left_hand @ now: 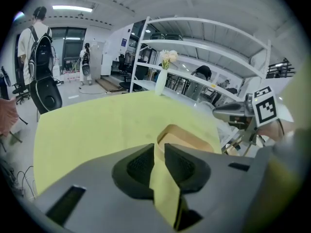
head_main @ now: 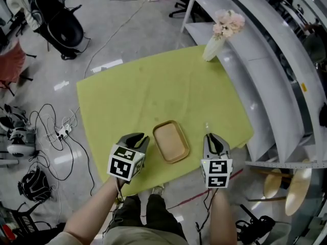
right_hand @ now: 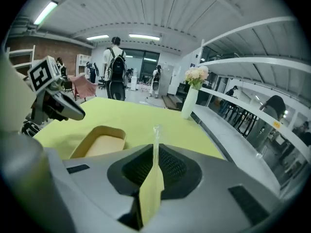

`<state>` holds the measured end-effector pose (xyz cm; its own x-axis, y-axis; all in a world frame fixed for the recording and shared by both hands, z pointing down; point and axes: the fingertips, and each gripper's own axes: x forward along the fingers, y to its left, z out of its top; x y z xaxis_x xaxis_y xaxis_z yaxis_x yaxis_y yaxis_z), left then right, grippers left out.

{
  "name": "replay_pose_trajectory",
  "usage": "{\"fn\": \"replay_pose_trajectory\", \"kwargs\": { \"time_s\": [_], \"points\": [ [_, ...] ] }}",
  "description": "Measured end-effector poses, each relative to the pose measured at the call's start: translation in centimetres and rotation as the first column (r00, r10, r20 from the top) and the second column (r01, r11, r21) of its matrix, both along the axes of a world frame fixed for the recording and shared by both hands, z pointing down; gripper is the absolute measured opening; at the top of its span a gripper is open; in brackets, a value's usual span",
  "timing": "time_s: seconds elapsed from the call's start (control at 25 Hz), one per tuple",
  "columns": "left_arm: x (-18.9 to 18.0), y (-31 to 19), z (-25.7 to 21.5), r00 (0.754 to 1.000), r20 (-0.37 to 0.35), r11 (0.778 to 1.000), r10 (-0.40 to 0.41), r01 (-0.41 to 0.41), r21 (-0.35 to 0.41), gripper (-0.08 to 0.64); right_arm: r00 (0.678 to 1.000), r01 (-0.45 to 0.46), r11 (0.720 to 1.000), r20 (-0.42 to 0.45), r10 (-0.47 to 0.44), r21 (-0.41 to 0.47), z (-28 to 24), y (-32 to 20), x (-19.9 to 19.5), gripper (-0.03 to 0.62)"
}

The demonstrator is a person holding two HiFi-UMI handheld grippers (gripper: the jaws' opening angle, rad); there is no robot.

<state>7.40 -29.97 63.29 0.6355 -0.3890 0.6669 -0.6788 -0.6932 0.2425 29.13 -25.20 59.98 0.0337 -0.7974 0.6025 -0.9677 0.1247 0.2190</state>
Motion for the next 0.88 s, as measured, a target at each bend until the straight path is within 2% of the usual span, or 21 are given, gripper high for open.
{"fn": "replay_pose_trajectory", "kwargs": {
  "time_s": [0.12,0.28,0.56,0.88],
  "points": [
    [-0.6,0.6,-1.0,1.0,-0.013,1.0,-0.01,0.01,0.003,0.072,1.0,0.003,0.999,0.0,-0.003,-0.035,1.2,0.4,-0.1,0.041],
    [-1.3,1.3,-2.9,1.0,-0.023,1.0,-0.016,0.016,0.026,0.069,1.0,-0.009,1.0,0.009,0.01,-0.025,0.3,0.7,0.1,0.041],
    [-2.5,1.4,-8.7,0.996,-0.073,0.993,-0.041,0.049,0.108,0.064,0.998,-0.024,0.997,0.06,0.019,0.079,-5.8,1.0,1.0,0.041],
    [-4.0,1.4,-18.0,0.985,-0.164,0.967,-0.054,0.093,0.236,0.057,0.986,-0.071,0.971,0.161,0.034,0.228,-15.8,3.2,0.9,0.041]
  ]
}}
